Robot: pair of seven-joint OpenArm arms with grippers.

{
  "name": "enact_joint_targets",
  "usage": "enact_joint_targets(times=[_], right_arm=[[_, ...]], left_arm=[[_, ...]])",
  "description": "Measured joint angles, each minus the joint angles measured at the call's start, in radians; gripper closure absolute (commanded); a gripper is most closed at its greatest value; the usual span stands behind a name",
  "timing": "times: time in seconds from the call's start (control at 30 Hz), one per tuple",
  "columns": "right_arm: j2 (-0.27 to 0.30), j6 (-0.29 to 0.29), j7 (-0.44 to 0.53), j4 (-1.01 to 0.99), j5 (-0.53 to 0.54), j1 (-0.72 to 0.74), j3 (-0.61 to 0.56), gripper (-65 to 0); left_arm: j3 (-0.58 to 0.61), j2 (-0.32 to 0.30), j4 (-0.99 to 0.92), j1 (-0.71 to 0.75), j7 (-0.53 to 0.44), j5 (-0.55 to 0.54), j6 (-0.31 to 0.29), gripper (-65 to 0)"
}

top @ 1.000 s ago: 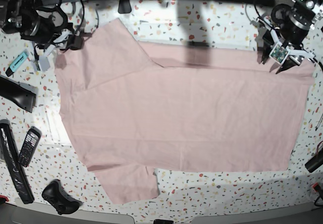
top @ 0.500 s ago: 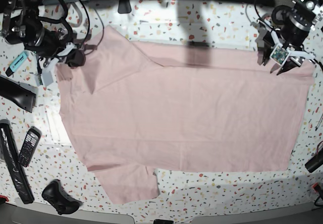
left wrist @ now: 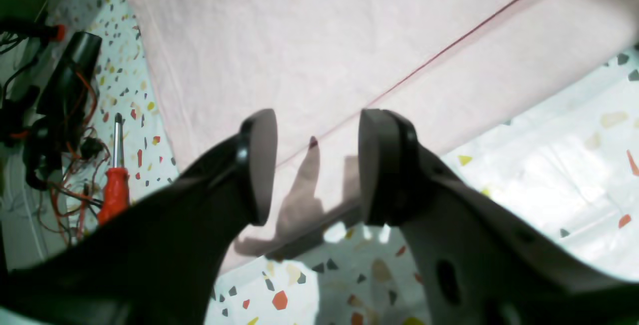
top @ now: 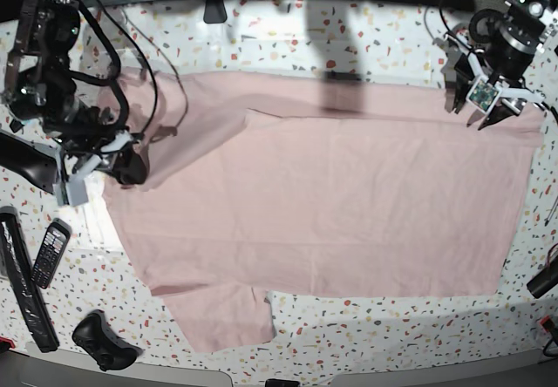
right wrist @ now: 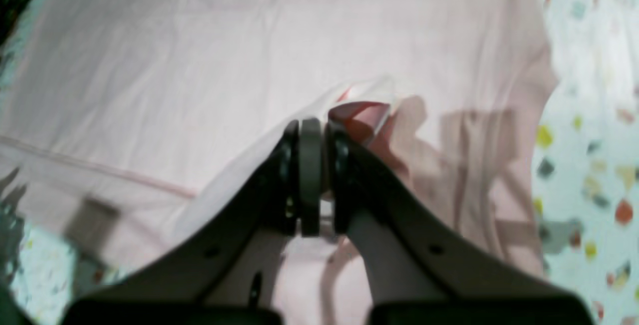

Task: Fold the T-shirt properly
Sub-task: 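Grasp the sleeve edge with the right gripper and fold it inward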

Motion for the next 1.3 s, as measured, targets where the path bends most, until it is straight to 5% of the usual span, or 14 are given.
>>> enact_joint_targets(times=[0.23,0.77,0.93,1.1,1.3], right_arm=[[-0.063,-0.019,0.103,-0.093,-0.165,0.126,-0.136,0.0],[-0.106,-0.034,0.064,-0.278,-0.188,0.276,-0.169,0.0],[-0.106,-0.034,-0.011,-0.278,-0.177,0.276,-0.169,-23.9],[-0.09,0.001,-0.072,-0.244,-0.058,0.275,-0.162,-24.0],[-0.085,0.008,-0.072,-0.177,-0.055,0.286,-0.038,-24.0]], left_arm=[[0.0,0.0,0.0,0.0,0.0,0.0,0.0,-25.4],[0.0,0.0,0.0,0.0,0.003,0.0,0.0,-25.4],[0.0,0.0,0.0,0.0,0.003,0.0,0.0,-25.4],[0.0,0.0,0.0,0.0,0.003,0.0,0.0,-25.4],[0.0,0.0,0.0,-0.038,0.001,0.0,-0.004,-25.4]])
